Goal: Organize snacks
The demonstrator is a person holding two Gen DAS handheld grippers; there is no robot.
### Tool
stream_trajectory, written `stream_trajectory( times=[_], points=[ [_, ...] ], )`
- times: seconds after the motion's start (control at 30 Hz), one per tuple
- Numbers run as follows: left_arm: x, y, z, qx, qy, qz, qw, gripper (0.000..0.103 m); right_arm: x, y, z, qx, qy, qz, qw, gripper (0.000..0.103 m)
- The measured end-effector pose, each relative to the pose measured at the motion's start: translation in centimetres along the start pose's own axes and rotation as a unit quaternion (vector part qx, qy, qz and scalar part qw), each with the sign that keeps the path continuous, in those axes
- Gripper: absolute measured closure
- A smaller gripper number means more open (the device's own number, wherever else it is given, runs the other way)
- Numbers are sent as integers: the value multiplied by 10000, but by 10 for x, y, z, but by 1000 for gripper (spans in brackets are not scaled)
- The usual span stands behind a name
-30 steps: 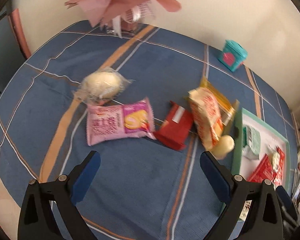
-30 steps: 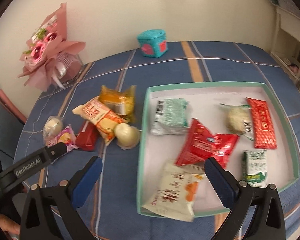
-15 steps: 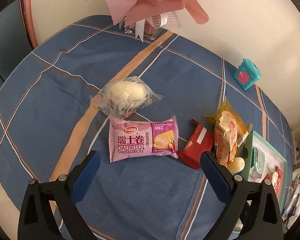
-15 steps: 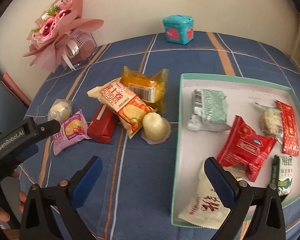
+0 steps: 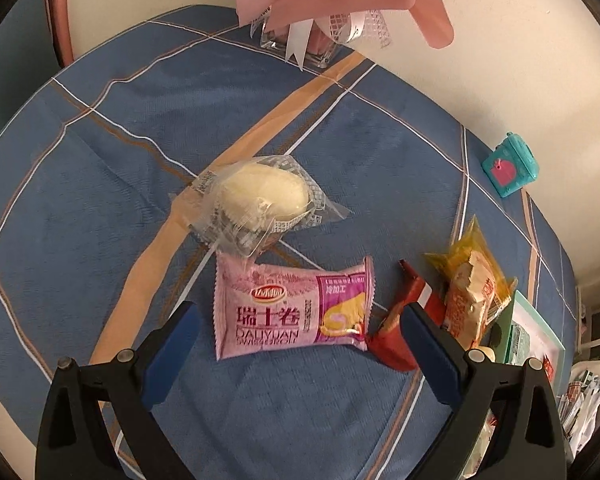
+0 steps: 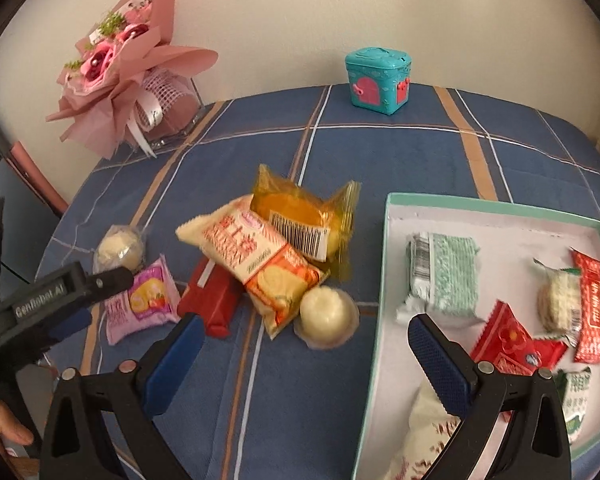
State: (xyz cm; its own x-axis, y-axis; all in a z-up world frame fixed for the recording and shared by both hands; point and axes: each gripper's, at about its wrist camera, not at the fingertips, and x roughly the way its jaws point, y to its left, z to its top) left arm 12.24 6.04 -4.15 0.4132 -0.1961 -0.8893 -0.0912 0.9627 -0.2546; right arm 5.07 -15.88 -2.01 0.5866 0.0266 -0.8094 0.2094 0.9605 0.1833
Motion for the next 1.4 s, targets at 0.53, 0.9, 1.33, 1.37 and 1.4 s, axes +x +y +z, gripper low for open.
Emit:
stream_trajectory(
  times=[0.53, 0.9, 1.33, 1.37, 1.4],
  points=[
    [36, -8, 14, 22, 335, 54, 9994, 3, 46, 30, 28, -690, 129, 1, 9975, 21],
    [55, 0, 18, -77, 534, 315, 9980, 5, 60, 39, 33, -739, 168, 81, 9971, 41],
    [39, -1, 14, -173, 398, -30, 9991, 25, 49, 32, 35, -459, 198, 238, 9985, 65],
    [36, -1, 13, -182, 381, -56, 9991, 25, 45, 31, 34, -417, 184, 272, 9986, 65],
    [33, -2, 12, -185, 361, -85, 9991, 25, 41, 31, 34, -390, 164, 298, 9987, 65]
  ],
)
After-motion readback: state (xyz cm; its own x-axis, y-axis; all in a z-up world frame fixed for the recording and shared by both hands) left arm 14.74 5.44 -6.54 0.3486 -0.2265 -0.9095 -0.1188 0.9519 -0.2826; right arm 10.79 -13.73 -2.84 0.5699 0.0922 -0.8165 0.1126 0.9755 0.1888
